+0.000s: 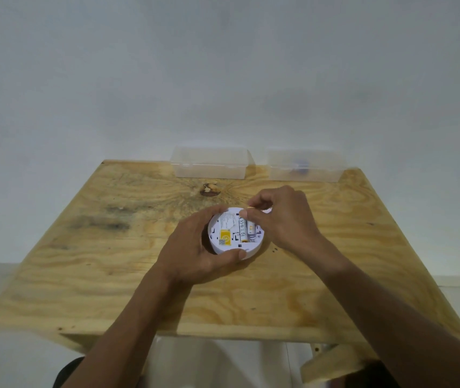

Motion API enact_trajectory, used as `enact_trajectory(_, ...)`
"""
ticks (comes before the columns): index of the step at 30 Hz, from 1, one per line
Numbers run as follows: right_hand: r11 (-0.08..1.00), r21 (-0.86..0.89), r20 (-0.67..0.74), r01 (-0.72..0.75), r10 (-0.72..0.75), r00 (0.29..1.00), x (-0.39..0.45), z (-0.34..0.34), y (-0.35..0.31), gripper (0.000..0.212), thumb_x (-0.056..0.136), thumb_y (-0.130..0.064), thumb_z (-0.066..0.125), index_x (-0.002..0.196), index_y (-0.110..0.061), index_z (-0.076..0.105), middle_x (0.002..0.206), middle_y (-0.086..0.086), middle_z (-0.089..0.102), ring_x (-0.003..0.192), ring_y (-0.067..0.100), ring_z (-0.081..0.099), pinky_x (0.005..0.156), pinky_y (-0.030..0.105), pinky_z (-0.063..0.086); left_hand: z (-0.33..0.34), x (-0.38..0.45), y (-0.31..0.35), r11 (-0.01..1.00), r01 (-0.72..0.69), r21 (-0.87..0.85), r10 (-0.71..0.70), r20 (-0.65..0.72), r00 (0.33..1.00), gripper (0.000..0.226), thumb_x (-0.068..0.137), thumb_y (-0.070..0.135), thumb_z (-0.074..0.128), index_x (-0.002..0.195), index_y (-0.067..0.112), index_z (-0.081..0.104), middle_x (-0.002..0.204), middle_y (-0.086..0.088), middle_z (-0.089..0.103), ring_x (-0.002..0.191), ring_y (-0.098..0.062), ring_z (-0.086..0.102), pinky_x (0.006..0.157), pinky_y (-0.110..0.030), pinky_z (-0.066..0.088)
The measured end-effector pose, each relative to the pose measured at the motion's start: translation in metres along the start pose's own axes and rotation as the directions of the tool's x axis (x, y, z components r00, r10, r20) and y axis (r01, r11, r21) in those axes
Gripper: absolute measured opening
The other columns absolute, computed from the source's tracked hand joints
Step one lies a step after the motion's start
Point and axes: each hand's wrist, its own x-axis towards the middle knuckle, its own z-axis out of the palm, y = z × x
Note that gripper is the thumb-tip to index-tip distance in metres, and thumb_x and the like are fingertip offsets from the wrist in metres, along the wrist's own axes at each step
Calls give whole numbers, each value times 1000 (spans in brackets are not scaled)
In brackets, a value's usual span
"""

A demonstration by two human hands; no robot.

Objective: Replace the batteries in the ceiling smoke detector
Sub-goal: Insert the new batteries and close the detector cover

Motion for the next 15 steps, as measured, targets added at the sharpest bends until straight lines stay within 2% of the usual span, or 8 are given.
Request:
enact_trajectory(3, 1000, -21, 19, 1, -1, 1000, -2, 4, 7, 16, 78, -33, 81, 88, -21, 81, 90, -1, 77, 96, 16, 65, 79, 32, 50, 1, 0, 0, 999, -12, 32, 12, -22, 1000, 81, 63, 57, 85, 132, 25, 58, 119, 10, 71, 107, -11, 70, 85, -43, 60)
enact_trajectory(6, 998, -58, -5, 32, -32, 999, -8, 9, 13, 19, 82, -38, 77, 95, -24, 79, 98, -6, 73, 110, 13, 52, 79, 30, 40, 2, -1, 0, 998, -20, 52, 21, -31, 999, 82, 63, 60, 83, 133, 26, 57, 122, 9, 70, 110, -11, 69, 88, -43, 59)
enact_trajectory(8, 986, -130, -18, 101, -104, 994, -13, 12, 17, 22, 86, -38, 72, 100, -22, 78, 99, -9, 68, 110, 11, 45, 80, 27, 37, 3, -2, 1, 998, -25, 55, 27, -40, 999, 83, 63, 61, 83, 134, 25, 57, 123, 9, 70, 111, -11, 68, 89, -43, 59)
enact_trajectory(11, 939, -283, -47, 195, -217, 975, -20, 17, 21, 24, 91, -37, 65, 101, -20, 78, 101, -5, 64, 109, 17, 47, 79, 35, 47, 4, -1, 1, 997, -26, 66, 29, -42, 999, 86, 62, 62, 82, 135, 23, 57, 124, 8, 70, 112, -12, 68, 89, -43, 58)
enact_trajectory(15, 881, -416, -52, 225, -271, 961, -26, 22, 24, 24, 94, -39, 58, 94, -24, 76, 101, -6, 60, 108, 18, 49, 74, 33, 40, 4, -1, 3, 998, -29, 49, 31, -44, 999, 84, 61, 60, 83, 132, 23, 58, 121, 9, 71, 110, -12, 69, 89, -43, 59)
